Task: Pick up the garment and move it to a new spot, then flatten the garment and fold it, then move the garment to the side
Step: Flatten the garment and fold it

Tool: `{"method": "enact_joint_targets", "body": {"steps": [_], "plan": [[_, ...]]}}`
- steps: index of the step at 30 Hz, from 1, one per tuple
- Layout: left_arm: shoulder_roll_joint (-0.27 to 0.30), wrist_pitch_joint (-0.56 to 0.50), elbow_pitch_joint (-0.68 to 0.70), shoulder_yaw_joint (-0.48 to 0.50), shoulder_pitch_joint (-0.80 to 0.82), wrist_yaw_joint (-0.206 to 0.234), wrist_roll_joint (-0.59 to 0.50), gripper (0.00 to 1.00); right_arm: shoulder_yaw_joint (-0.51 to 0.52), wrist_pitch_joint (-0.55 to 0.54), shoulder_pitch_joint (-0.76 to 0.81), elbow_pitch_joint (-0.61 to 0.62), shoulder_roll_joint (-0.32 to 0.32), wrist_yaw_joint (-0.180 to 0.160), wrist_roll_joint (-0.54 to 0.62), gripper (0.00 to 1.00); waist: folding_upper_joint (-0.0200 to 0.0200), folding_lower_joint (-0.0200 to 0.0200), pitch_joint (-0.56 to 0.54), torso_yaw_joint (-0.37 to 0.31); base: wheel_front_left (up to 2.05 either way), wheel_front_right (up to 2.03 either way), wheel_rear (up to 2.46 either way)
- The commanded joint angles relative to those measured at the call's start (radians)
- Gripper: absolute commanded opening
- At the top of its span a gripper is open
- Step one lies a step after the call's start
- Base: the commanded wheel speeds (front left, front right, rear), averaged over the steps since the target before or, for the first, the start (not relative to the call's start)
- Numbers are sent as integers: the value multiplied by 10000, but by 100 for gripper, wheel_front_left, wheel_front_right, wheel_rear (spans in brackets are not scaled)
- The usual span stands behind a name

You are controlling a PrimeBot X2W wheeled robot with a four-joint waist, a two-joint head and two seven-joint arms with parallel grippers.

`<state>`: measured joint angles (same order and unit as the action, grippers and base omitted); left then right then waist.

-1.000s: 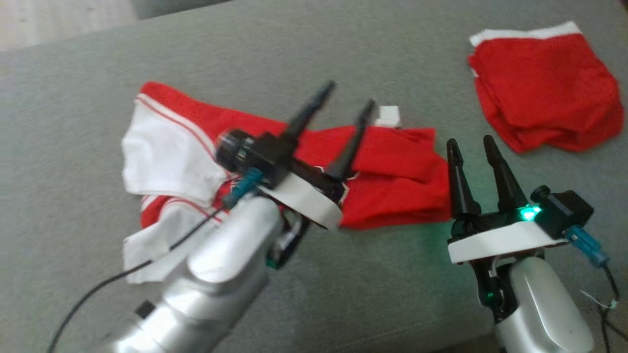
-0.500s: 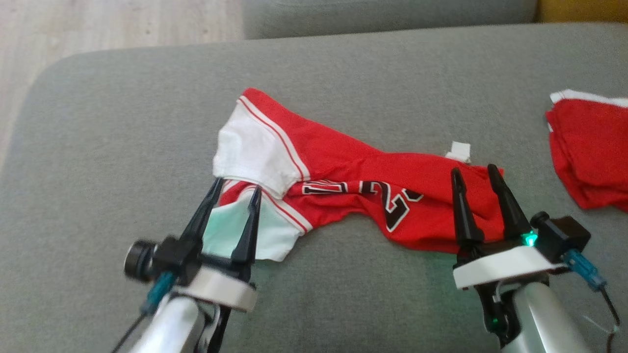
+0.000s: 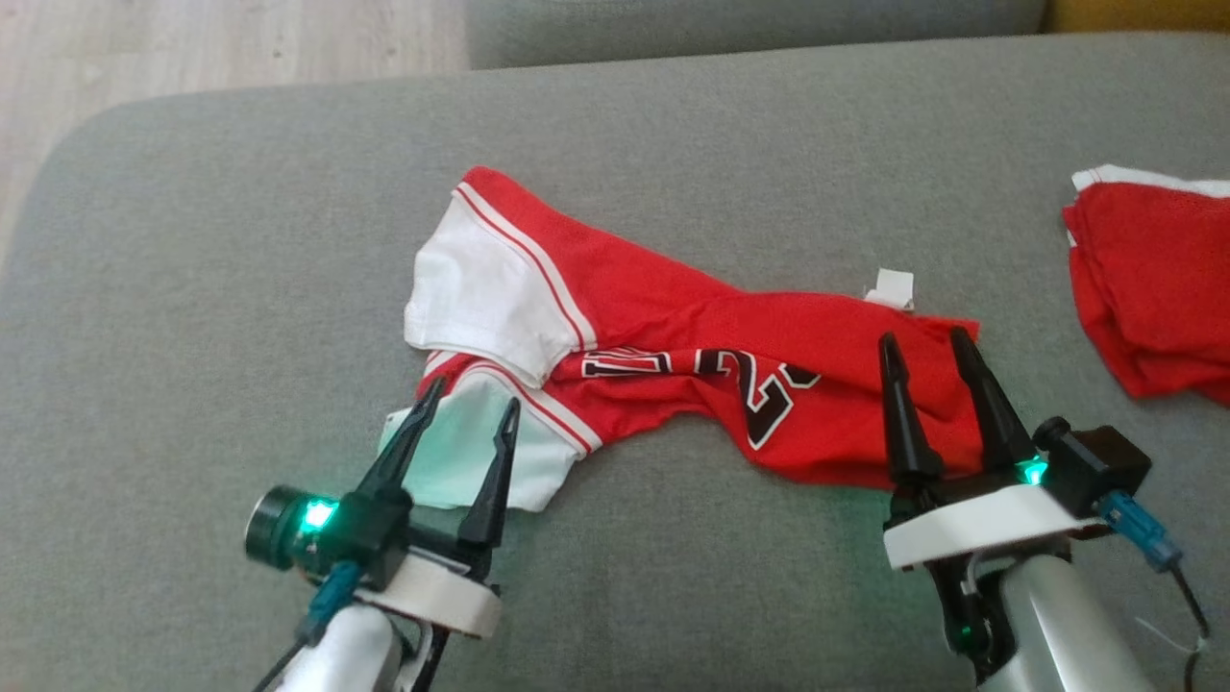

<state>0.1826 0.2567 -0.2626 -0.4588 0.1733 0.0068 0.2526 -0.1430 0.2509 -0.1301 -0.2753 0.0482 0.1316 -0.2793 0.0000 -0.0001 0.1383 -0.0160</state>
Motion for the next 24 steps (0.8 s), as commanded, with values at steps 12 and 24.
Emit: {"method": "enact_joint_targets", "body": {"steps": [12,24], "plan": [[558,-903,-1831,-718,2466,48,-1709,100,-335,109,-448,312,20,-9,-154,100,0,1,828,-737,0,0,0],[543,-780,-2663,-734,2930,269,-1695,23,-332,109,-520,304,20,-9,-234,100,0,1,925,-884,0,0,0]]}}
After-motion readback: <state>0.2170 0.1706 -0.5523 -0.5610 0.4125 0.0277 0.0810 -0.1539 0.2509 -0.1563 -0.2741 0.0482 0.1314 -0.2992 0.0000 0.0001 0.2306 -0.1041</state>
